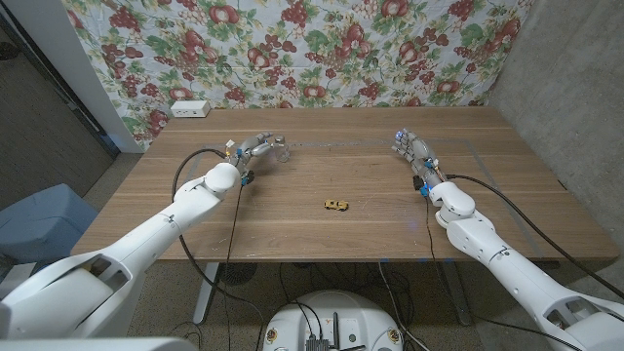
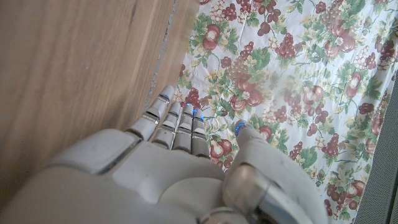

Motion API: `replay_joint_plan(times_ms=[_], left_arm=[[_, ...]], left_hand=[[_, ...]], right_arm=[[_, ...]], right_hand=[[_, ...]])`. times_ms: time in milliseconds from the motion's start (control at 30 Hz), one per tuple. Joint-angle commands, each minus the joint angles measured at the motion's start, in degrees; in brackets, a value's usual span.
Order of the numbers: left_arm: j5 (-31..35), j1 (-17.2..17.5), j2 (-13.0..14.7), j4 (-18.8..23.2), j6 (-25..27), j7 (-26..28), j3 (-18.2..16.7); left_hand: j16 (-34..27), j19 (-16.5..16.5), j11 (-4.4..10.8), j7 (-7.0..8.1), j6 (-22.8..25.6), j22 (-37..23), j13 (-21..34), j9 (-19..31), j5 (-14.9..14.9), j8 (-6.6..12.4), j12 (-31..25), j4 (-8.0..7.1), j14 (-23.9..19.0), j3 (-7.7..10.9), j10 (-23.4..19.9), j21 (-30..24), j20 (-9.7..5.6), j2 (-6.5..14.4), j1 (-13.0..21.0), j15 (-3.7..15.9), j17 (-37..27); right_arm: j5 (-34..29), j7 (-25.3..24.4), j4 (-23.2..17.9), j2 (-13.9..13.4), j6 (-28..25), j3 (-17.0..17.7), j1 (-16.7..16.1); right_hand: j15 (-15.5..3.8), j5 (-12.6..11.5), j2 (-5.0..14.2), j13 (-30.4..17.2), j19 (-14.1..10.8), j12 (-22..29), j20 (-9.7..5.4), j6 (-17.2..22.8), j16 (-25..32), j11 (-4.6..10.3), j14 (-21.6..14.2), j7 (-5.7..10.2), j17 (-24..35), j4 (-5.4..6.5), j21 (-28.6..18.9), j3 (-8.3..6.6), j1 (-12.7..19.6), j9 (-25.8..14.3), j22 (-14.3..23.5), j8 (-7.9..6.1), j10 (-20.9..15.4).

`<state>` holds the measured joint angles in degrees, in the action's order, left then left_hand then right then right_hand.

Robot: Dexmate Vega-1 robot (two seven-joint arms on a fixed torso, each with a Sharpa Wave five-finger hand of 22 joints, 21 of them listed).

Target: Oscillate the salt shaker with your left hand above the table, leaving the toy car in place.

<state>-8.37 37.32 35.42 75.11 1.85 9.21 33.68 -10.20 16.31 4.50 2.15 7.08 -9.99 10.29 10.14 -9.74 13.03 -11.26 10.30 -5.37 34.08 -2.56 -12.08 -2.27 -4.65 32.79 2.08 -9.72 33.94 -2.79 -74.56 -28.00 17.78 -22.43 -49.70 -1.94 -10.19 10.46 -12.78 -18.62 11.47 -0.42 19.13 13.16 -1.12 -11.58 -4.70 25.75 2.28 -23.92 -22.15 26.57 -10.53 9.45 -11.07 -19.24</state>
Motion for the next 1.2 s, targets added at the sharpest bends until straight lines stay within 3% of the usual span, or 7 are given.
replay_joint_plan(times_ms=[33, 533, 700, 767, 967, 1100, 1200], left_arm=[[0.51, -1.10, -0.67, -1.44, 0.11, -0.78, 0.99], [0.40, -3.29, -2.48, -5.90, -3.32, -3.17, 2.29], [0.46, -3.84, -2.95, -6.68, -3.86, -3.58, 2.59], [0.64, -3.83, -3.02, -6.46, -3.45, -3.16, 2.61], [1.01, -3.46, -3.19, -5.52, -2.01, -1.41, 2.43], [1.10, -2.98, -3.47, -4.92, -1.28, 0.35, 2.05], [1.01, -2.58, -3.87, -4.60, -0.82, 1.97, 1.62]], left_hand=[[-0.53, 0.70, -0.18, -0.39, 0.40, -0.29, 0.18, 0.14, -0.20, -0.04, -0.50, -0.20, -0.76, -0.31, -0.60, -0.26, -0.59, 0.37, 1.00, 1.88, -0.09], [-0.96, 2.51, 0.47, -0.63, 1.66, -0.32, 0.18, 0.17, -0.28, -0.24, -0.82, -0.39, -3.24, -0.43, -2.44, -0.63, -0.64, 1.85, 2.69, 2.42, -0.07], [-1.20, 3.69, 0.69, -0.52, 3.19, -0.34, 0.17, 0.19, -0.35, -0.24, -1.15, -0.37, -5.34, -0.38, -4.20, -0.83, -0.57, 3.24, 4.19, 3.10, -0.06], [-1.65, 5.66, 1.05, -0.68, 4.51, -0.40, 0.19, 0.25, -0.35, -0.56, -1.57, -0.18, -9.03, -0.09, -6.91, -1.24, -0.27, 5.74, 6.91, 3.89, -0.09], [-2.05, 11.32, 0.41, -1.61, 9.67, -0.59, 0.21, 0.43, -0.40, -0.06, -2.38, 0.49, -15.41, 0.54, -12.97, -2.89, -1.31, 10.06, 13.65, 5.23, -0.14], [-2.72, 15.79, 1.28, -2.17, 15.65, -0.85, 0.21, 0.56, -0.40, 0.78, -2.95, 0.46, -20.94, 0.48, -18.39, -4.63, -1.97, 12.90, 19.11, 6.86, -0.38], [-3.09, 20.45, 1.83, -2.33, 20.72, -1.16, 0.22, 0.63, -0.57, 1.39, -3.47, 0.08, -25.89, 2.43, -23.36, -6.91, -2.68, 15.47, 22.82, 7.30, -0.31]], right_arm=[[0.10, -0.31, -0.22, 0.04, 0.00, 0.18, -0.30], [0.21, -0.03, 0.78, 0.22, 0.12, 0.22, 0.17], [0.42, -0.08, 1.19, 0.40, 0.34, 0.39, 0.18], [0.59, -0.18, 1.21, 0.47, 0.32, 0.49, 0.13], [0.63, -0.06, 1.55, 0.48, 0.44, 0.54, 0.20], [0.60, -0.15, 1.63, 0.50, 0.47, 0.56, 0.24], [0.44, -0.08, 1.75, 0.44, 0.53, 0.50, 0.37]], right_hand=[[0.40, -0.05, -0.26, 0.01, -0.60, 0.30, 0.17, 0.40, 0.21, -0.14, -0.27, 0.09, 0.15, -0.44, 0.43, -0.19, -0.41, -0.16, 0.29, -0.20, -0.48], [0.48, -0.01, -0.37, 0.11, -0.89, 0.31, 0.30, 0.42, 0.28, -0.23, -0.26, 0.05, 0.04, -0.59, 0.88, -0.17, -0.93, -0.16, 0.30, -0.19, -0.56], [0.51, -0.01, -0.32, 0.13, -0.96, 0.34, 0.29, 0.44, 0.32, -0.32, -0.28, 0.03, 0.02, -0.63, 1.03, -0.19, -1.08, -0.16, 0.30, -0.19, -0.64], [0.50, 0.00, -0.32, 0.15, -0.91, 0.35, 0.23, 0.43, 0.36, -0.10, -0.38, 0.10, 0.00, -0.61, 1.14, -0.19, -1.21, -0.16, 0.31, -0.18, -0.69], [0.50, 0.00, -0.28, 0.16, -1.13, 0.39, 0.29, 0.56, 0.39, -0.26, -0.38, 0.03, -0.02, -0.60, 1.23, -0.20, -1.40, -0.17, 0.31, -0.23, -0.79], [0.50, 0.00, -0.28, 0.18, -1.19, 0.41, 0.26, 0.61, 0.44, -0.20, -0.44, 0.08, -0.04, -0.65, 1.35, -0.21, -1.50, -0.17, 0.31, -0.24, -0.87], [0.49, -0.01, -0.25, 0.19, -1.26, 0.42, 0.26, 0.65, 0.44, -0.35, -0.41, 0.07, -0.06, -0.72, 1.42, -0.25, -1.53, -0.17, 0.32, -0.25, -0.89]])
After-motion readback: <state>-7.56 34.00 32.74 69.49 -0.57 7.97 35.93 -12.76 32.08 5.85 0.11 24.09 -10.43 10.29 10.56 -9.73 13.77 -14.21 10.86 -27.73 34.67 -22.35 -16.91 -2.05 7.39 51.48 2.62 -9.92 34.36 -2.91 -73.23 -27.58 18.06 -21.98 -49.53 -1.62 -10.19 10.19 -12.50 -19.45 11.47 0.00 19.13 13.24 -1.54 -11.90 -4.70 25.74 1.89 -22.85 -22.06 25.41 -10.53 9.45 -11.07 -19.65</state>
